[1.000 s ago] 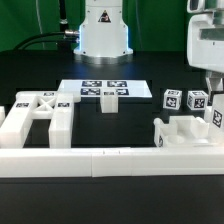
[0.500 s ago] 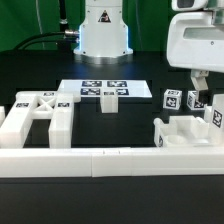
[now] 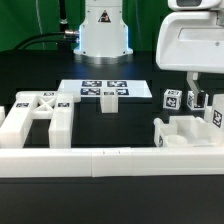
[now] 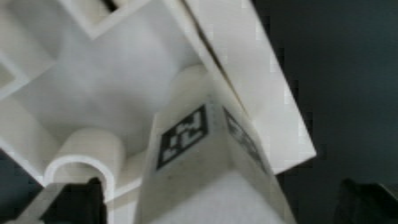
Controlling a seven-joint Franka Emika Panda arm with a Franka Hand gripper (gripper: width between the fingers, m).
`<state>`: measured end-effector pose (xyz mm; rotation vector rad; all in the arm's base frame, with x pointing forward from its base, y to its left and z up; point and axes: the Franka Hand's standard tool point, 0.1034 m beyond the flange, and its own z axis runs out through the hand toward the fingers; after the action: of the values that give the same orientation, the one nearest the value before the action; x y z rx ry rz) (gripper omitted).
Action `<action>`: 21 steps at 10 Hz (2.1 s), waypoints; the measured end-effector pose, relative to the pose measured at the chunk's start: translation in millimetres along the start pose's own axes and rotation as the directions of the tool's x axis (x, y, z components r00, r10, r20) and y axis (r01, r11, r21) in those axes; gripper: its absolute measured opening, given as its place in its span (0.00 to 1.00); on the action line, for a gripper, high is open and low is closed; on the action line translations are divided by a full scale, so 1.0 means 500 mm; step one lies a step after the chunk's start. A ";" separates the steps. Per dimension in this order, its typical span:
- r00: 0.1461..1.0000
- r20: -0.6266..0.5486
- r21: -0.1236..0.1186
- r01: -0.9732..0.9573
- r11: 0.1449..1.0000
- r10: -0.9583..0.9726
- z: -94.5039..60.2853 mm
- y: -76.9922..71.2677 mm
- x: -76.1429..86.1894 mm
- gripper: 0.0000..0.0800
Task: Assemble chair
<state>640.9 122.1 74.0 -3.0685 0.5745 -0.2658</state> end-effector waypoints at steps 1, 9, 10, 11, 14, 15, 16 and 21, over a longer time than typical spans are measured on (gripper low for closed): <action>0.999 -0.002 -0.004 0.042 0.999 -0.042 0.000 -0.003 -0.002 0.81; 0.962 -0.005 -0.025 0.272 0.962 -0.273 -0.001 0.012 0.009 0.46; 0.962 -0.005 -0.026 0.272 0.962 -0.273 -0.001 0.012 0.010 0.36; 0.973 -0.006 -0.024 0.230 0.973 -0.230 -0.001 0.012 0.009 0.36; 0.998 -0.028 -0.005 -0.064 0.998 0.064 0.000 0.012 0.014 0.36; 0.983 -0.035 0.011 -0.181 0.983 0.181 0.000 0.011 0.016 0.36; 0.951 -0.031 0.024 -0.307 0.951 0.308 -0.001 0.015 0.016 0.36; 0.658 0.017 0.000 -0.753 0.658 0.753 -0.004 0.045 0.020 0.36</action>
Offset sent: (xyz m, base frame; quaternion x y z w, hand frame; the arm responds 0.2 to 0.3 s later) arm 0.0020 0.0012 0.0024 -0.0042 -0.0039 -0.1311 0.9913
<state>641.6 97.7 76.5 -2.4963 1.7466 -0.2092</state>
